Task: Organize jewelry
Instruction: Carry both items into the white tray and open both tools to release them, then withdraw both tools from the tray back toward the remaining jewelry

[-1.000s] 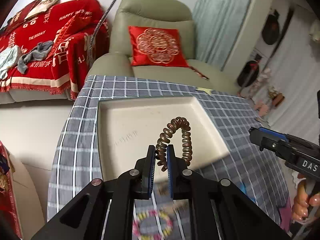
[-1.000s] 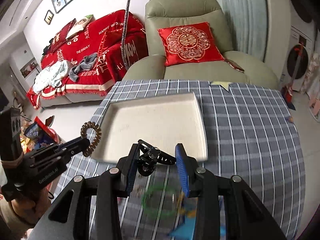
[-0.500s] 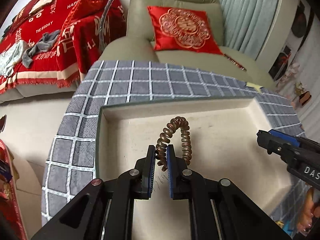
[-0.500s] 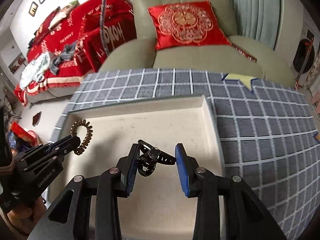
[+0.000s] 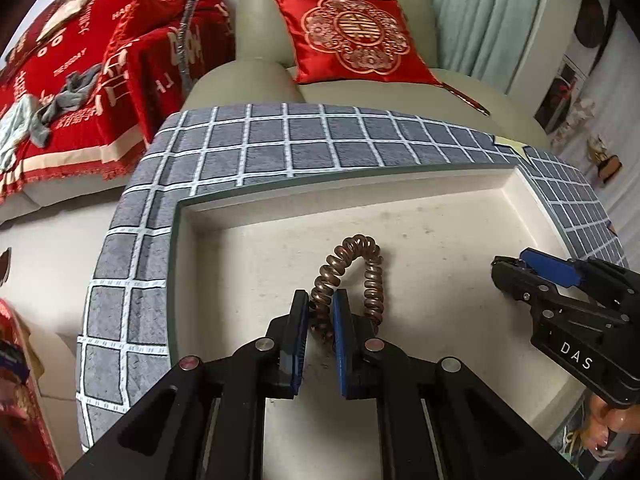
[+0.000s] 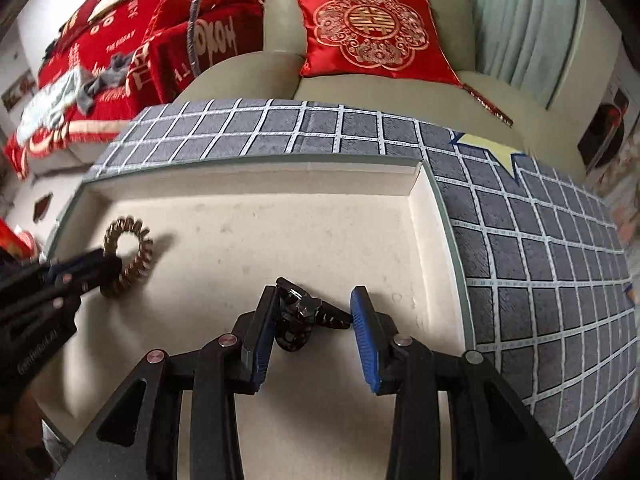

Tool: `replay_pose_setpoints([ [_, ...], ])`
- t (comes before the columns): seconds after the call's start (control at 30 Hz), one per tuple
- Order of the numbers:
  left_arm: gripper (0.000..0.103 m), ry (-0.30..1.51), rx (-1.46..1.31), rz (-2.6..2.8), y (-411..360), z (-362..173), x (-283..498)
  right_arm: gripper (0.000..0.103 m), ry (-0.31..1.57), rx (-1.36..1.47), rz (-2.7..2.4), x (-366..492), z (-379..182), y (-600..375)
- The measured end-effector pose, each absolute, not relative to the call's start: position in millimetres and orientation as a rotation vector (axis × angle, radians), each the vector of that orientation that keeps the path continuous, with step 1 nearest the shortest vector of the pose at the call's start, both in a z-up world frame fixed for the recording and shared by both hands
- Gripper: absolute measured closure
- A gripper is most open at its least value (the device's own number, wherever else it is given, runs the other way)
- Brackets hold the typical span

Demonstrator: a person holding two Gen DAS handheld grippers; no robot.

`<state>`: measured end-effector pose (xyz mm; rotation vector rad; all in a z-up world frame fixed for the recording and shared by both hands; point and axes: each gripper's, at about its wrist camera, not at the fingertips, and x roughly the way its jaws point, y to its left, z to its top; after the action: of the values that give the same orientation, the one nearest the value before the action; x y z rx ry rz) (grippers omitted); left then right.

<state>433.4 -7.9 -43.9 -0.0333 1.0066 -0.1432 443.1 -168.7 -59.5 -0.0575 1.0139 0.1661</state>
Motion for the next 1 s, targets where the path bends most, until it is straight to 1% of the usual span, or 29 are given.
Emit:
replay_pose_setpoints([
  [0.1,0.077,1.002,-0.020,-0.138,-10.7,-42.8,432.4,0.062,1.024,-0.042,0.158,443.9,-58.6,-170.1],
  [0.13,0.077,1.000,-0.014,-0.133,-11.4,-42.1,432.1,0.057,1.024,-0.044,0.156,444.6,-58.6,-169.3],
  [0.17,0.077,0.997,-0.007,-0.126,-11.7,-41.3,431.8,0.043,1.029,-0.042,0.156,445.4,-58.7,-169.2],
  [0.2,0.077,0.994,0.001,-0.118,-11.9,-40.3,431.6,0.037,1.034,-0.034,0.161,445.9,-59.4,-168.9],
  [0.23,0.077,0.990,0.008,-0.110,-12.4,-39.3,431.2,0.035,1.033,-0.025,0.165,446.1,-59.3,-169.0],
  [0.37,0.077,0.983,-0.005,-0.106,-11.3,-37.1,429.4,0.035,1.023,0.030,0.172,442.5,-55.1,-174.4],
  [0.47,0.077,0.977,0.007,-0.099,-12.7,-36.7,429.1,0.034,0.995,0.072,0.187,436.4,-42.0,-179.8],
  [0.5,0.065,0.980,0.018,-0.091,-13.9,-37.5,429.7,0.034,0.984,0.081,0.192,434.1,-36.7,-180.8],
  [0.53,0.050,0.984,0.022,-0.085,-14.8,-38.3,429.6,0.034,0.977,0.087,0.192,432.0,-32.2,-181.3],
  [0.57,0.014,0.987,0.024,-0.075,-14.8,-38.5,430.0,0.034,0.969,0.096,0.193,429.2,-27.5,-182.9],
  [0.6,0.003,0.980,0.018,-0.065,-14.0,-36.6,429.4,0.034,0.964,0.105,0.193,427.0,-23.8,-183.9],
  [0.8,0.003,0.954,0.041,-0.078,-18.0,-26.9,427.2,0.034,0.945,0.179,0.201,407.9,-6.1,-195.3],
  [0.83,0.003,0.945,0.043,-0.074,-18.2,-24.1,425.3,0.033,0.944,0.185,0.202,404.7,-4.2,-197.0],
  [0.87,0.003,0.936,0.041,-0.073,-18.1,-20.8,422.5,0.028,0.943,0.187,0.200,402.2,-3.0,-198.0],
  [0.93,0.000,0.915,0.032,-0.080,-17.3,-12.7,417.0,0.022,0.936,0.189,0.192,394.9,0.6,-201.3],
  [1.0,0.000,0.878,0.030,-0.086,-16.2,-2.3,407.2,0.022,0.925,0.204,0.186,386.8,4.4,-205.3],
])
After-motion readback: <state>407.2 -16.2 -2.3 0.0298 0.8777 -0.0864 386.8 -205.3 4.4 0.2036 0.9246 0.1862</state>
